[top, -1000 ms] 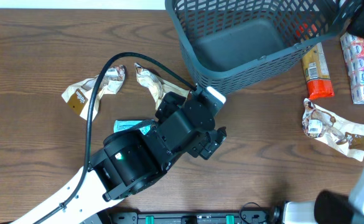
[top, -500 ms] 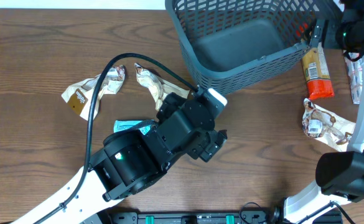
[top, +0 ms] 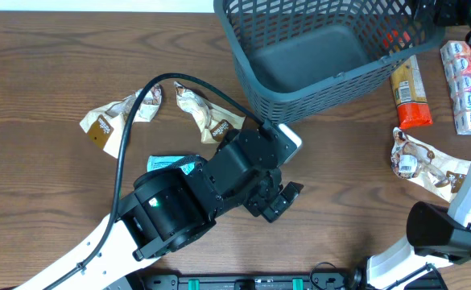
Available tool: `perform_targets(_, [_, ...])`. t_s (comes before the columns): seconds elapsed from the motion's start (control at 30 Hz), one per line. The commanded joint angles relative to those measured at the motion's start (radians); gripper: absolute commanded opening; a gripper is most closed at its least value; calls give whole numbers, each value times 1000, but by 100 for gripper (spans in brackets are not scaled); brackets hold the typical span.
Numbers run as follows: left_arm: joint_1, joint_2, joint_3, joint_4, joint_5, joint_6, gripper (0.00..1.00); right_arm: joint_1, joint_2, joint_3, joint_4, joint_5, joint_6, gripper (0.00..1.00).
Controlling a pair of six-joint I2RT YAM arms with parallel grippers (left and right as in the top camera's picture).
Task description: Pack container
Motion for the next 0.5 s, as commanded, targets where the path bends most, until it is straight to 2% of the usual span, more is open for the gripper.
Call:
perform_targets(0.0, [5,-6,16,-3,56,10,99,8,18,11,0,-29,25,99])
perform_targets(0.17, [4,-6,16,-3,69,10,98,6,35,11,40,-37,51,99])
perform_targets(0.2, [4,-6,16,-3,79,10,99,6,35,11,56,-45,51,89])
perform_targets(0.23, [4,-6,16,-3,84,10,84,6,35,11,74,-47,51,69])
perform_targets(0.27, [4,-6,16,-3,84,10,58,6,35,11,90,-47,56,50])
perform_targets(0.33, [4,-6,16,0,82,10,20,6,35,11,117,-47,87,12])
perform_targets(0.37, [4,-6,16,4,76,10,6,6,35,11,124,-47,106,1])
perform_targets(0.47, [4,-6,16,17,43,10,6,6,41,10,151,-47,182,1])
